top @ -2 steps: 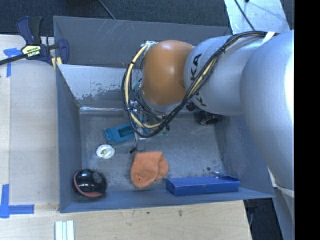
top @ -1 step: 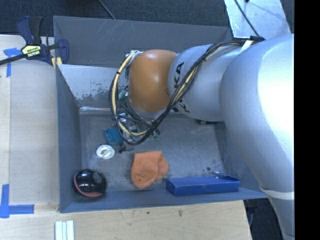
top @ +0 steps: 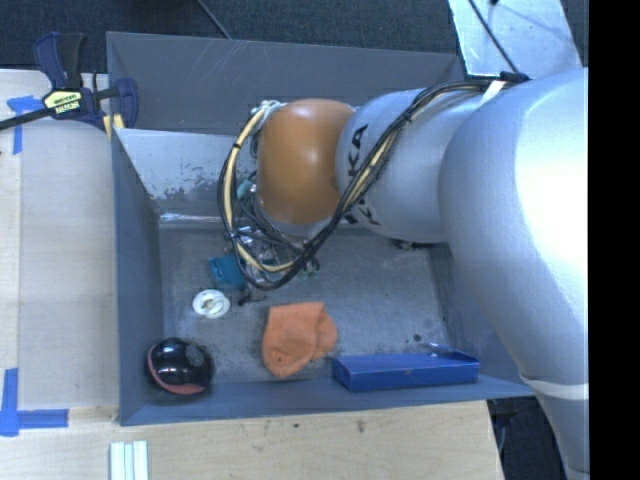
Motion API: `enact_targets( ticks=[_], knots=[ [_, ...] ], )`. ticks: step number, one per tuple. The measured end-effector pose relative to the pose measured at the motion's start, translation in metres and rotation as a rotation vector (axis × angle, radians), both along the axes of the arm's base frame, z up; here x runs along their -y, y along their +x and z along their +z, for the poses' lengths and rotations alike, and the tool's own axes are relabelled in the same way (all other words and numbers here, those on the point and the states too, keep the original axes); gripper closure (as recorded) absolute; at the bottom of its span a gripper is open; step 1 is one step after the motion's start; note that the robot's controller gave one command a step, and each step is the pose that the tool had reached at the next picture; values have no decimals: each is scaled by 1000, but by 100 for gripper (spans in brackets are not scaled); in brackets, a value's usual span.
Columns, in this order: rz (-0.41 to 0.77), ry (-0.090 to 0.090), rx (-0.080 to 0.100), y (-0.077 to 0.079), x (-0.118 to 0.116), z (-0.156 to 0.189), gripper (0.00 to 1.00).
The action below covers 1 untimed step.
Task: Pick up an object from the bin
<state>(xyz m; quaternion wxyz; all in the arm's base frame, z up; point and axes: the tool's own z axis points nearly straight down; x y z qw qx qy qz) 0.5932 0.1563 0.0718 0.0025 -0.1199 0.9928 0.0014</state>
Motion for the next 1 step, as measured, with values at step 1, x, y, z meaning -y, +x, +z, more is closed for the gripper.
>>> enact_targets(
  ticks=[1],
  knots=[
    [0, 0, -1, -1, 1, 2, 100]
  ],
)
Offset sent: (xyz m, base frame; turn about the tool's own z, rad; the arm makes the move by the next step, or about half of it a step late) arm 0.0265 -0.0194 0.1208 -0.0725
